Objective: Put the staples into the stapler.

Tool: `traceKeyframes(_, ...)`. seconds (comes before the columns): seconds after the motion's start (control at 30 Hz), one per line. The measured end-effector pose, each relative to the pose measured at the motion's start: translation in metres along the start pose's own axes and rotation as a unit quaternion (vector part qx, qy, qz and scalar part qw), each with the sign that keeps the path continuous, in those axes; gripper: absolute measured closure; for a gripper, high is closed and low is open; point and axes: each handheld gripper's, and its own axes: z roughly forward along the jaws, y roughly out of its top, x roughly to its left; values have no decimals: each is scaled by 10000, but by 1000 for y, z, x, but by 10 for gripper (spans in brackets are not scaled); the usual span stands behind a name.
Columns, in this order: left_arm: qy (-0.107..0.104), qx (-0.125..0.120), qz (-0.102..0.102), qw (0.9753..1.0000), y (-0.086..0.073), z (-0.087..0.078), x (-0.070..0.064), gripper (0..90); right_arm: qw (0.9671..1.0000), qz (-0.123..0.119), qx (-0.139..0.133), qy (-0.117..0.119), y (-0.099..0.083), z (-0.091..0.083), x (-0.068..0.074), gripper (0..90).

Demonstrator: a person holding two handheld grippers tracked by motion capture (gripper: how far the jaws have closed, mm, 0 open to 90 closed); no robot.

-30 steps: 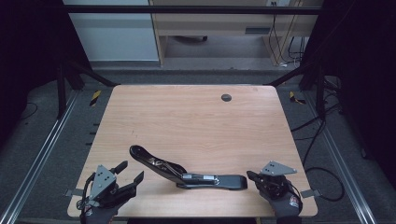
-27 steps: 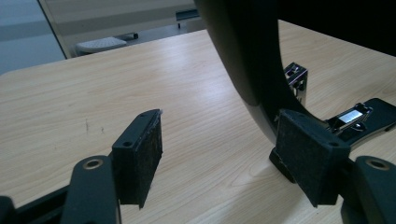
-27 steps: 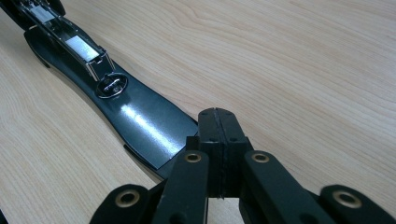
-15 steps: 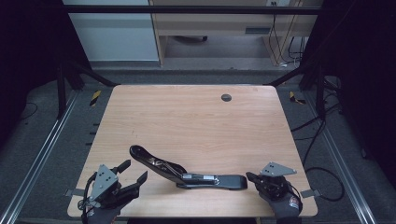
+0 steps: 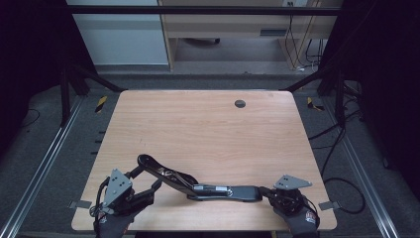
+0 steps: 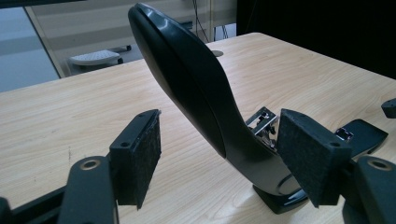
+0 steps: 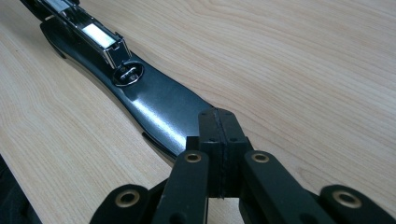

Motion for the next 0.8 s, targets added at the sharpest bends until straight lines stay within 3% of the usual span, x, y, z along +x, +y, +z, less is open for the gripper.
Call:
traceKeyframes(0.43, 30, -14, -74, 10000, 4, 13, 1, 321, 9999, 63, 106, 24, 0, 6, -2, 900)
traceKeyframes(0.8, -27, 26, -115, 9999, 4, 21, 3, 422, 9997, 77, 194, 101, -1, 12, -3, 900)
